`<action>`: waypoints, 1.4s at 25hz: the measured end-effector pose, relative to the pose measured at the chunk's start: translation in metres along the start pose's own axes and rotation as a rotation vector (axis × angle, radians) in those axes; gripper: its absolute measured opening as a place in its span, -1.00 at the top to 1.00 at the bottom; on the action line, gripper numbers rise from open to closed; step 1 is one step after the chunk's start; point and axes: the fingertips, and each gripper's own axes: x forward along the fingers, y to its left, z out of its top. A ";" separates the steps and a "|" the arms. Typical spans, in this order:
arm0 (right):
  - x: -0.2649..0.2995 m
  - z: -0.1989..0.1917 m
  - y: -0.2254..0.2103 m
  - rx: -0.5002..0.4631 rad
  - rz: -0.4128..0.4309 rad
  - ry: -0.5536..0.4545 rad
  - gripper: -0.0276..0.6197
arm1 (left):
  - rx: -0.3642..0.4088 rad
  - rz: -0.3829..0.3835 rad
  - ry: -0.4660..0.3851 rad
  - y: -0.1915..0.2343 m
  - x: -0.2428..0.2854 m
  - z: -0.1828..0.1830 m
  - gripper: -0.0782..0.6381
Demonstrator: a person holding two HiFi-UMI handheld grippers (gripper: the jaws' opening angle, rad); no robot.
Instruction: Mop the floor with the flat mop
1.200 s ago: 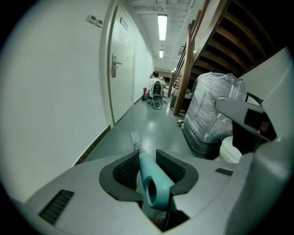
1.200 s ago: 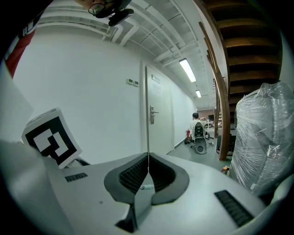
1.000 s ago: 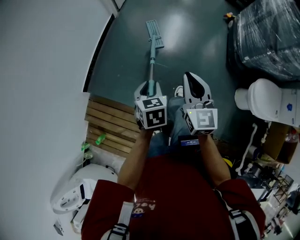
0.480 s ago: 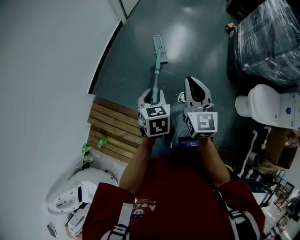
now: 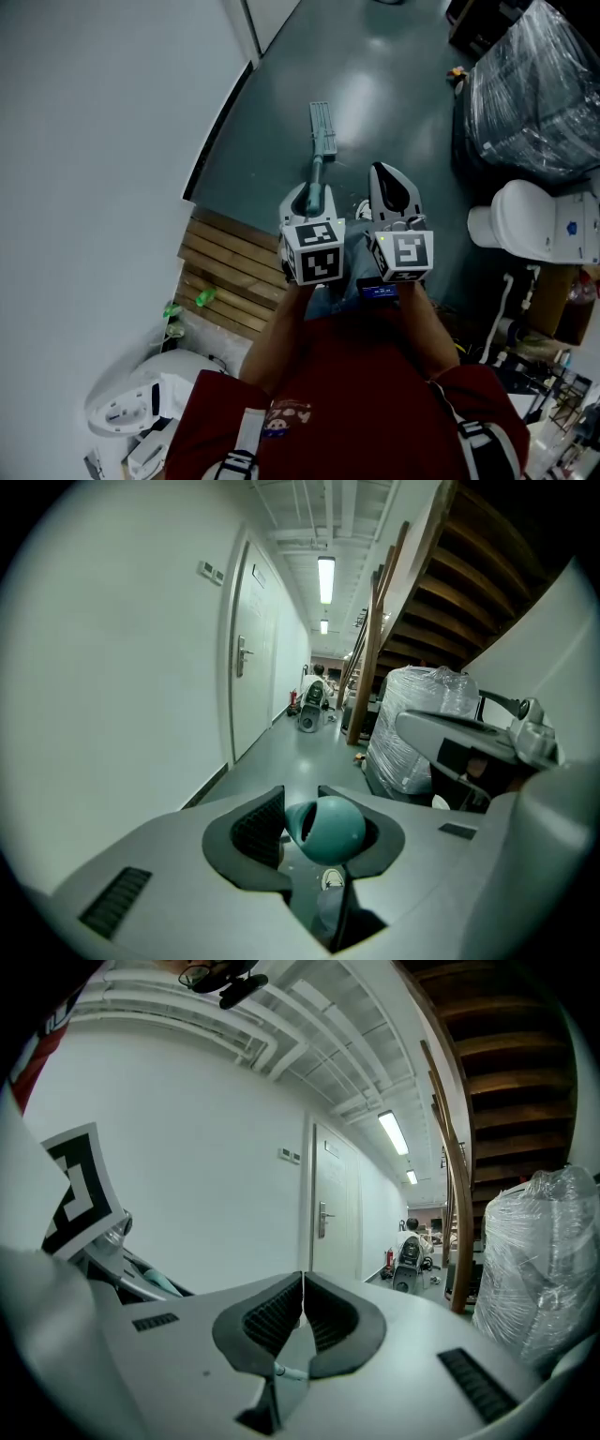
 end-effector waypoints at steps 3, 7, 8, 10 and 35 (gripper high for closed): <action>-0.006 0.009 0.003 -0.002 0.000 -0.019 0.85 | 0.010 -0.006 -0.038 -0.003 -0.015 0.014 0.43; -0.011 0.018 0.006 0.001 -0.006 -0.018 0.85 | 0.027 -0.011 -0.084 -0.008 -0.031 0.031 0.43; -0.012 0.014 0.006 0.012 -0.002 -0.012 0.85 | 0.030 -0.013 -0.094 -0.008 -0.034 0.035 0.43; -0.015 0.006 0.008 0.012 0.008 -0.001 0.85 | 0.033 -0.018 -0.108 -0.010 -0.039 0.038 0.43; -0.013 -0.002 0.005 0.008 0.013 0.032 0.86 | 0.015 -0.007 -0.098 -0.009 -0.037 0.034 0.43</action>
